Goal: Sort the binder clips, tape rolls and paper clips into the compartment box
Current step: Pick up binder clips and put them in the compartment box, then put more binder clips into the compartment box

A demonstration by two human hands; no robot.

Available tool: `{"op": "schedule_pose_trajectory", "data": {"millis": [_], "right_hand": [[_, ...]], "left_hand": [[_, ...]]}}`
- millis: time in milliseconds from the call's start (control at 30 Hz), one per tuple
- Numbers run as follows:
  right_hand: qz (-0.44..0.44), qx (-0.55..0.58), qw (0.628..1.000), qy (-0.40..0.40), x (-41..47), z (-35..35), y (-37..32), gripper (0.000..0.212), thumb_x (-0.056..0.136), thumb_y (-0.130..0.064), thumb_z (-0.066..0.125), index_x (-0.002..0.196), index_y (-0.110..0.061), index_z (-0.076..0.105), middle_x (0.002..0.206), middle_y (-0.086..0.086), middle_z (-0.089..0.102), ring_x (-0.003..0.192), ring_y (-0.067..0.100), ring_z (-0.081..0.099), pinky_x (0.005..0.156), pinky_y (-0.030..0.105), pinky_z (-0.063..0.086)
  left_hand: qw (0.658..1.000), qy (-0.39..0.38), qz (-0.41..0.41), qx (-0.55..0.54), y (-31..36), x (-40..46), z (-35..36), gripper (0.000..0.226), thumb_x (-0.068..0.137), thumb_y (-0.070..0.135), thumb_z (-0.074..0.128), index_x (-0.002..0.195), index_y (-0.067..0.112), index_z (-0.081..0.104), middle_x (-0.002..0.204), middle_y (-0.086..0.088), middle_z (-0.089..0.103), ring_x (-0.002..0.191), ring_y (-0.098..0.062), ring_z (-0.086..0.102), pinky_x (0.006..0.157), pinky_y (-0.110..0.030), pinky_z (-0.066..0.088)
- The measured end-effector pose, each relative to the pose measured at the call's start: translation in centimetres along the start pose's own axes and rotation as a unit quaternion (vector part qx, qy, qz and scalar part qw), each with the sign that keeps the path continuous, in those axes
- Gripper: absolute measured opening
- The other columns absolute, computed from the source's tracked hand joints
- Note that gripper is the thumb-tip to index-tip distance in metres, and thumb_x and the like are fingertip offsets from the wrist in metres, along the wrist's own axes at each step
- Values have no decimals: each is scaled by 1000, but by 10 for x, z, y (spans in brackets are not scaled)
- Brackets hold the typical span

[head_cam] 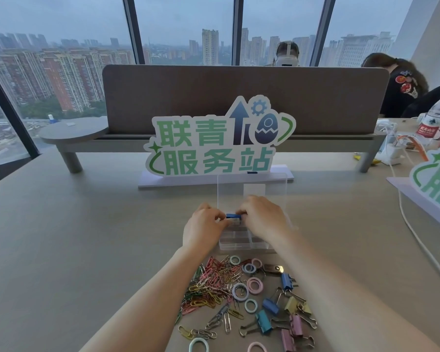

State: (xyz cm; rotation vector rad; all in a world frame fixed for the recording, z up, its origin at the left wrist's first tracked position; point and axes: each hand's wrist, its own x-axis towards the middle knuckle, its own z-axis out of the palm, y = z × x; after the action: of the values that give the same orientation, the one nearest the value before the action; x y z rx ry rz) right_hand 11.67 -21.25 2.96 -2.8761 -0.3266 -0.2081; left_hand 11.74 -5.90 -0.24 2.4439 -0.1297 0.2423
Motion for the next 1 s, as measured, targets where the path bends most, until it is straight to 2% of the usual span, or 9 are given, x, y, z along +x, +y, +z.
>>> {"op": "schedule_pose_trajectory", "data": {"millis": [167,300,467,600,667,833,1000], "right_hand": [[29,58,997,31,-12,-4,6,28,95,-16,50,112,-24,70,116,-3,63,104,18,59,76,28,43],[47,103,993,33,-29,-13,15,30,97,-16,45,108,-24,71,115,-5,65,104,16,59,84,34,50],[48,129,990,29,-51,-21,20,28,96,-16,49,106,-26,72,115,-9,67,105,14,61,84,29,48],[47,142,988,28,-71,-26,23,24,95,-19,52,103,-29,72,116,-11,68,105,11,61,90,36,51],[45,140,989,15,-80,-28,23,22,95,-21,53,104,-29,72,116,-11,68,105,11,61,91,36,50],[53,109,992,-18,-103,-31,26,18,92,-27,56,99,-28,72,107,-10,69,97,12,61,84,32,50],[62,73,994,-57,-122,-35,33,14,88,-34,58,93,-29,70,99,-9,64,90,14,58,76,30,48]], "left_hand": [[1000,7,10,-13,-1,-8,-7,29,88,39,60,113,25,66,106,7,54,88,-14,57,75,-33,51],[999,18,24,-12,1,-19,-12,22,90,35,59,108,26,68,104,9,55,85,-11,57,72,-30,50],[999,20,39,-22,8,-40,-15,14,90,31,59,99,26,69,95,11,54,81,-11,56,70,-30,50],[998,8,59,-32,19,-58,-15,10,88,31,61,92,28,70,93,12,57,79,-8,55,68,-27,47],[997,-6,72,-32,26,-66,-14,11,88,31,61,92,27,71,94,13,59,79,-7,56,69,-26,49],[994,-59,96,-3,47,-82,-7,13,87,34,61,93,29,71,96,13,61,81,-8,57,71,-31,52],[986,-110,118,40,61,-87,2,26,87,37,59,111,29,66,112,9,57,96,-11,57,79,-32,52]]}}
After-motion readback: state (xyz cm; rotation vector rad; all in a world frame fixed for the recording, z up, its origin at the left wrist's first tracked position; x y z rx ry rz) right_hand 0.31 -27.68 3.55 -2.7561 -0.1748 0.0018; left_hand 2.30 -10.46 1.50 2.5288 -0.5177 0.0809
